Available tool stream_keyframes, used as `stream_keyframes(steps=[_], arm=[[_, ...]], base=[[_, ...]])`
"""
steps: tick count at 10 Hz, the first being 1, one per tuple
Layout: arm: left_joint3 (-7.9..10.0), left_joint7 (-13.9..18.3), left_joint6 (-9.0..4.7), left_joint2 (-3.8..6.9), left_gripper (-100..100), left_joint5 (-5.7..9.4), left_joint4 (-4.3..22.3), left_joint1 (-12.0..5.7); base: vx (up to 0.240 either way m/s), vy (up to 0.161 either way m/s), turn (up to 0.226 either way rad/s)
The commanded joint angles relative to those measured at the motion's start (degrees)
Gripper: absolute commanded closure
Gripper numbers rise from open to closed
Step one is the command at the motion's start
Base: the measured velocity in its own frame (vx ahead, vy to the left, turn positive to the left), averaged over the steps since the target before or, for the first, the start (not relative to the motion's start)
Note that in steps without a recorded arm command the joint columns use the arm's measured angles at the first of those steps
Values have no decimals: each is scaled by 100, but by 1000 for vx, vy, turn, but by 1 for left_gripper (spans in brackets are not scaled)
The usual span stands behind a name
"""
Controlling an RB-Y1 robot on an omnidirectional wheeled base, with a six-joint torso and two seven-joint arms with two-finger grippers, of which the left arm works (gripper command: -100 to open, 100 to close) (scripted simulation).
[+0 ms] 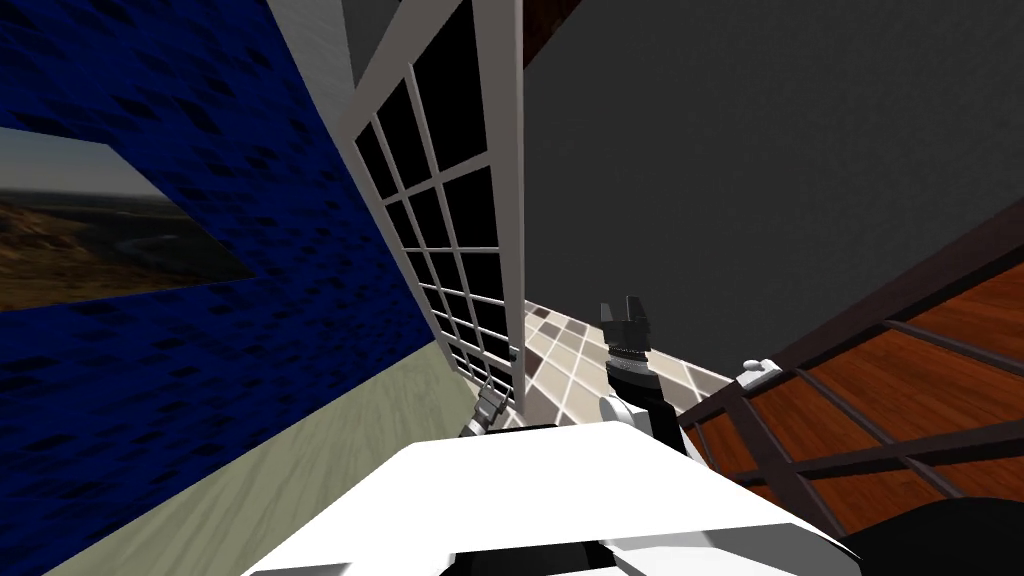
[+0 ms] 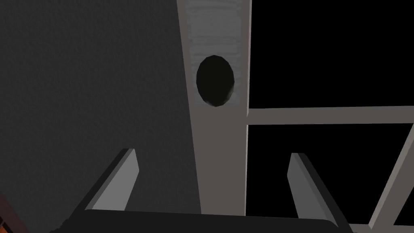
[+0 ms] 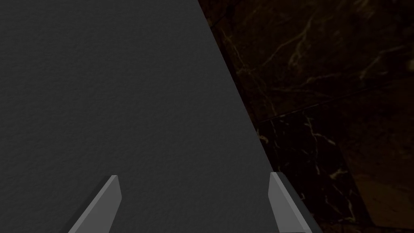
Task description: Push the door open
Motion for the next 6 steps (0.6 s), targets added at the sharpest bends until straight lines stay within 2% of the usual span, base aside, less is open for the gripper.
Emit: stream_keyframes(steps=[1,3,5,6], arm=[[12,-1,13,43,-100,9,19,-38],[28,-11,61,-8,-100,19,40,-106],[41,-18,98,-165,-100,27,56,-159],[48,-23,69,-114,-100,31,86,-166]], base=[[174,-94,6],[197,-83,-23],[161,-108,-19],[65,-52,12]])
